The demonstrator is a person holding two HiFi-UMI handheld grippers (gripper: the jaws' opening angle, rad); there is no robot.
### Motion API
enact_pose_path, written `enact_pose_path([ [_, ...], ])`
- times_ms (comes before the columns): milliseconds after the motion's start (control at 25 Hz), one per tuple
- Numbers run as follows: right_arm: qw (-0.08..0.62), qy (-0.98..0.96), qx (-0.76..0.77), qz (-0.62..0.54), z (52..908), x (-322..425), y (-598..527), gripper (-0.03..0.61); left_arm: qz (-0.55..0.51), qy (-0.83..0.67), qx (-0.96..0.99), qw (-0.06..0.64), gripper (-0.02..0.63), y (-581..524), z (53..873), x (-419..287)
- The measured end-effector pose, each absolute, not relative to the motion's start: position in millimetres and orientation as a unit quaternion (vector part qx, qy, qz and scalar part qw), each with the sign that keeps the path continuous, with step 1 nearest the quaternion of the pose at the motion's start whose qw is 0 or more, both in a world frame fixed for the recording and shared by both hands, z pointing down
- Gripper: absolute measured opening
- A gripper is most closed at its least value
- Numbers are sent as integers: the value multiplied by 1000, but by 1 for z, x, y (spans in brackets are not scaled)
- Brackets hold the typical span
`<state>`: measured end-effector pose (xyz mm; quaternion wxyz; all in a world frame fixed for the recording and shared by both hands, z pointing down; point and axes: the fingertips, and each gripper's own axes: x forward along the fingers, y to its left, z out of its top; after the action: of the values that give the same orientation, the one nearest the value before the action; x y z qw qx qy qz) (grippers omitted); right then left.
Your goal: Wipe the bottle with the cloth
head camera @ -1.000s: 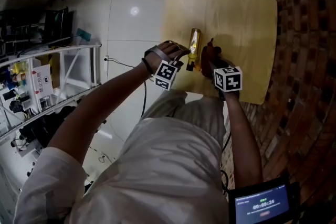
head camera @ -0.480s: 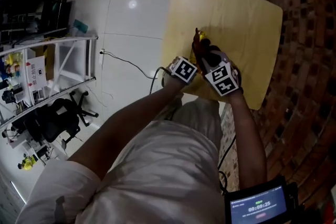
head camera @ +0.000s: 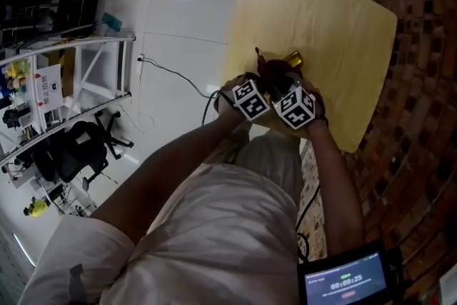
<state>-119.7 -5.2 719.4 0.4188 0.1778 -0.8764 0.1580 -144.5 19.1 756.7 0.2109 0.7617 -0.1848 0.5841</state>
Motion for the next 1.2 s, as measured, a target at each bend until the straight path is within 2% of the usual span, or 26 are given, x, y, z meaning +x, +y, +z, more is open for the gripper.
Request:
enact_pose_path([
  [240,408,-851,283,169,725,-84,-39,67,598,-158,760,199,166,13,758,-144],
  [480,457,-771,365,252,765,-8,-65,66,612,-150,752,193,164,15,761,-148],
  [720,347,-719,485,357,741,58,-76,66,599,-140,753,235,158,25,761,-149],
  [800,311,-739,455,388,731,42,-60,66,591,-140,752,254,156,26,762,-149],
  [920,284,-798,345,404,720,-20,-21,66,589,-141,749,270,156,26,763,-152],
  [1080,324,-843,232,360,723,-94,17,66,594,-145,745,266,156,24,761,-150],
  [1200,354,-847,211,336,732,-112,16,66,601,-144,742,258,156,24,760,-149],
])
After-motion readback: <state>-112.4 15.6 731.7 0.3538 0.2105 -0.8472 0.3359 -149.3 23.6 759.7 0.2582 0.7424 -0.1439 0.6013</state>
